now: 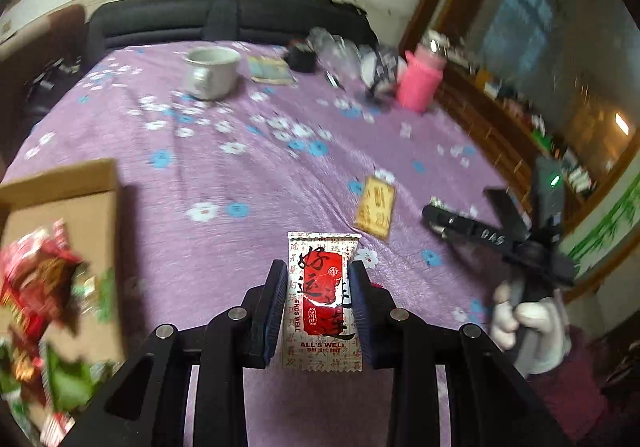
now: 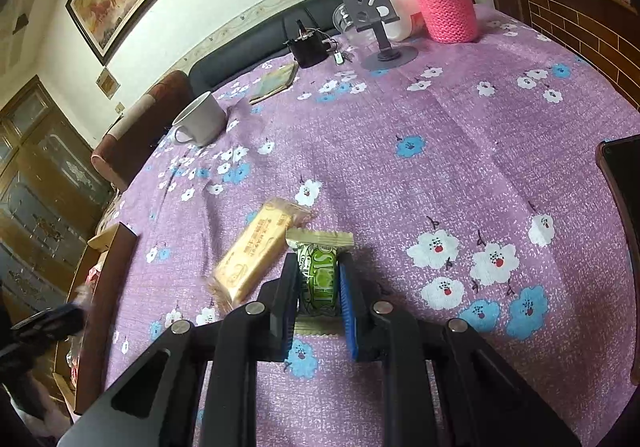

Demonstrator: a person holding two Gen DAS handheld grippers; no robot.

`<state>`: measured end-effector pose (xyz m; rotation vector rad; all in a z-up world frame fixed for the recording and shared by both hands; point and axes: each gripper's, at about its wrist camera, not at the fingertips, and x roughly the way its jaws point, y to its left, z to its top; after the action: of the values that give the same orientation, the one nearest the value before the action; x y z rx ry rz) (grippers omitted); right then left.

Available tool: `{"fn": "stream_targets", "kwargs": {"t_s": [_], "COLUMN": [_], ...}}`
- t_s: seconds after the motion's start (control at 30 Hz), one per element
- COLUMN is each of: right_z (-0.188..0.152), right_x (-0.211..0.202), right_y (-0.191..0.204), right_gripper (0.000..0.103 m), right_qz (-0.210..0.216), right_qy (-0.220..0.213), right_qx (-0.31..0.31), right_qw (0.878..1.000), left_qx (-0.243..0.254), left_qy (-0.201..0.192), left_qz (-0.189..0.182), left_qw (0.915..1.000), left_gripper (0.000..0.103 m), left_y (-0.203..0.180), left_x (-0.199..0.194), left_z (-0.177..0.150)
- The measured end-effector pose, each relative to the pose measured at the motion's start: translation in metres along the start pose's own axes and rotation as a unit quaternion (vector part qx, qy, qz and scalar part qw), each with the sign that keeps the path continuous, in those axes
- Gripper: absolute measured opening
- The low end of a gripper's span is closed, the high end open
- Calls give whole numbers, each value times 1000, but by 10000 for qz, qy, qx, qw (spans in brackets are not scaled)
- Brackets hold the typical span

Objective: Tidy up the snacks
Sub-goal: 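Carry both snacks over the cardboard box and open both tools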

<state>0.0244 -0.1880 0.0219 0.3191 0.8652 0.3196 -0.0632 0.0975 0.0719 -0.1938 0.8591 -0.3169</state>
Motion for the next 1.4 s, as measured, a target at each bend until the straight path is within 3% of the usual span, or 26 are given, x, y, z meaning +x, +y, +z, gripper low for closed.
{"fn": "stream_targets", "kwargs": {"t_s": [0.17, 0.4, 0.73, 1.03, 1.23, 1.27, 1.33, 1.4], "right_z": [-3, -8, -32, -79, -114, -118, -127, -137], "right_x": [-2, -14, -17, 12, 28, 30, 35, 38], "right_y": [6, 36, 158, 270, 316, 319, 325, 332], "right_gripper": [18, 18, 18, 18, 18, 18, 18, 18], "right_qz": [-144, -374, 445, 1204, 1377, 1378, 1353, 1299], "right_qy": [-98, -234, 136, 844, 1261, 1308, 1423, 1493], "right_qx": [-139, -566, -1503, -2292, -2719, -2752, -2844, -2952], "right_qw": [9998, 9974, 9875, 9622, 9440, 9424, 9384, 9347], "left_qx": [-523, -1140, -1735, -1417, -1410, -1441, -1480, -1516], "left_qy": [-459, -828, -948, -714, -655, -673, -729, -846], "left_qz": [100, 559, 812, 1254, 1389, 1390, 1353, 1345], "left_qw": [9975, 9884, 9769, 9793, 9780, 9774, 9770, 9756], "left_gripper": [33, 33, 33, 33, 35, 37, 56, 64], "left_y": [43, 112, 173, 178, 182, 183, 184, 185], "left_x": [-51, -103, -124, -123, -122, -124, -128, -136], "left_z": [-13, -41, -78, -100, -107, -108, -109, -109]}}
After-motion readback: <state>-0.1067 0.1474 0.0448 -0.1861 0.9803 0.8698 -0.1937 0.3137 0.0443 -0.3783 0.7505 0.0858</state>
